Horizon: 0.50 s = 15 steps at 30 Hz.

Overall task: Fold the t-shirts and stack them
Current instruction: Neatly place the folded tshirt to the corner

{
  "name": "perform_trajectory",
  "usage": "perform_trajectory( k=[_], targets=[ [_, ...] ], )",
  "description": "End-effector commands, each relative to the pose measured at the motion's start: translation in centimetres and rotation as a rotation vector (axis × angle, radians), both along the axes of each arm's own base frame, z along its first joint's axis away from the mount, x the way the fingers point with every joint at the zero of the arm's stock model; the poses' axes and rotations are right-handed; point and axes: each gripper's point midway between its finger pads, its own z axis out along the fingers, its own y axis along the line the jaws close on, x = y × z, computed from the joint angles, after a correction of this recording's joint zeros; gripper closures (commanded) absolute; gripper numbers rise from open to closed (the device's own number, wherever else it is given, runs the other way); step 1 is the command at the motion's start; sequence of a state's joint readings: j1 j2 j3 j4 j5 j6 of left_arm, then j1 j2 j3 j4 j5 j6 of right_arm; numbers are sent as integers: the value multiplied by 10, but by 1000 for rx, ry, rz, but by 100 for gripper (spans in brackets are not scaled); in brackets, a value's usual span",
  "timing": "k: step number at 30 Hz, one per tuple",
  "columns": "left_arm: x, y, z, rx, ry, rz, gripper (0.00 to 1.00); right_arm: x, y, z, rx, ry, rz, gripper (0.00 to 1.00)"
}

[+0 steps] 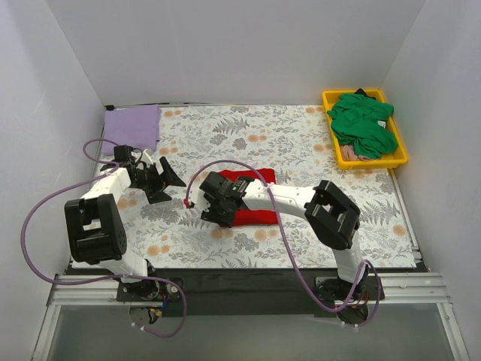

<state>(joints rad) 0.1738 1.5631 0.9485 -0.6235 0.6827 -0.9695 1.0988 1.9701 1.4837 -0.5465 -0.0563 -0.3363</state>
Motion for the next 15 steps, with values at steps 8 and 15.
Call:
perform_trajectory(
  k=[8, 15],
  targets=[
    [-2, -2, 3, -6, -25, -7, 13, -3, 2, -52, -60, 51, 4, 61],
    [-18, -22, 1, -144, -8, -31, 16, 23, -3, -14, 25, 13, -15, 99]
  ],
)
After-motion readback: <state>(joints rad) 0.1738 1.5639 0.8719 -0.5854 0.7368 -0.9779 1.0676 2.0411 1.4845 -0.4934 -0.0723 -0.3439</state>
